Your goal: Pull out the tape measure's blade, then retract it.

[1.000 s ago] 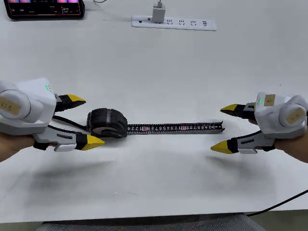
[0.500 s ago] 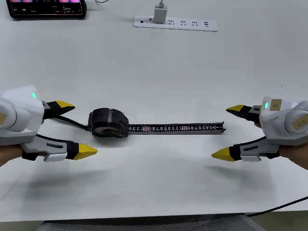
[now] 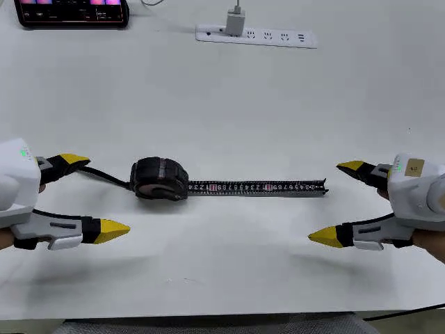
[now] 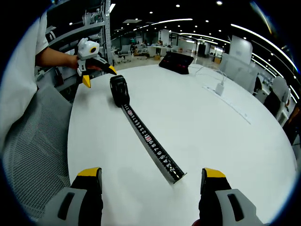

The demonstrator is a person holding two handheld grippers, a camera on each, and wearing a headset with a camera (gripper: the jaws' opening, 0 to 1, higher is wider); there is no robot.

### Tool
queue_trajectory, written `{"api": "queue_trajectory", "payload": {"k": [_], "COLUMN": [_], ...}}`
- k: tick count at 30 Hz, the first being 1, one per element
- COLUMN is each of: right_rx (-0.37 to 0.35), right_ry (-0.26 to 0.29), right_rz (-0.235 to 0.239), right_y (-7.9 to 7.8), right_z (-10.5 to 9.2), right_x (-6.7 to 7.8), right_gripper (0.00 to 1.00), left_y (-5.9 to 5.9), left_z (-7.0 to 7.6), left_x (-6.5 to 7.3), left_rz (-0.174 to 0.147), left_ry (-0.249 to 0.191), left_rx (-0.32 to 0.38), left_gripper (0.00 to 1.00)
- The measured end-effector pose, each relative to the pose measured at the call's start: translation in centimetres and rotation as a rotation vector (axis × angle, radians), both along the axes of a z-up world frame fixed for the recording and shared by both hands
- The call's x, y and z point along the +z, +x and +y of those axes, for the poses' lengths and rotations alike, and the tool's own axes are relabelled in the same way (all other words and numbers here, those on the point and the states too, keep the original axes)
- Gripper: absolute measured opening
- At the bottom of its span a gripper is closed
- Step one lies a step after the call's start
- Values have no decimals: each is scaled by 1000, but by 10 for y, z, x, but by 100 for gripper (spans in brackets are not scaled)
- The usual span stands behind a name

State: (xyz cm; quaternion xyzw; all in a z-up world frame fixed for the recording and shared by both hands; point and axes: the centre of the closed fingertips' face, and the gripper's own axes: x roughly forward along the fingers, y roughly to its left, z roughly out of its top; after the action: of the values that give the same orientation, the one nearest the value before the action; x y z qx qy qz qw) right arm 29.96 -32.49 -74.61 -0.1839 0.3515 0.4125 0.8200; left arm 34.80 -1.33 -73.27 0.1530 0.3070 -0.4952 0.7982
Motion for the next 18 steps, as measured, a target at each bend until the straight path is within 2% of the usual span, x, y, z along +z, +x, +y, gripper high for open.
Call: {"api": "queue_trajectory", "payload": {"k": [2, 3, 8, 18], "right_rx": [-10, -16, -37, -66], "right_ry": [9, 13, 18, 38], "right_rz": [-2, -4, -10, -1], "right_y": [-2, -3, -8, -17], "right_z": [1, 2, 3, 3], "right_x": [1, 2, 1, -2], "right_gripper": [86, 86, 91, 95], "left_y": [-1, -1, -9, -18], "left_z": [2, 4, 6, 4], "left_x": [-1, -1, -3, -1], "left_rz": [-1, -14, -6, -15], "left_ry": [-2, 1, -14, -30], "left_rx": [10, 15, 29, 38], "left_gripper": [80, 81, 82, 84]}}
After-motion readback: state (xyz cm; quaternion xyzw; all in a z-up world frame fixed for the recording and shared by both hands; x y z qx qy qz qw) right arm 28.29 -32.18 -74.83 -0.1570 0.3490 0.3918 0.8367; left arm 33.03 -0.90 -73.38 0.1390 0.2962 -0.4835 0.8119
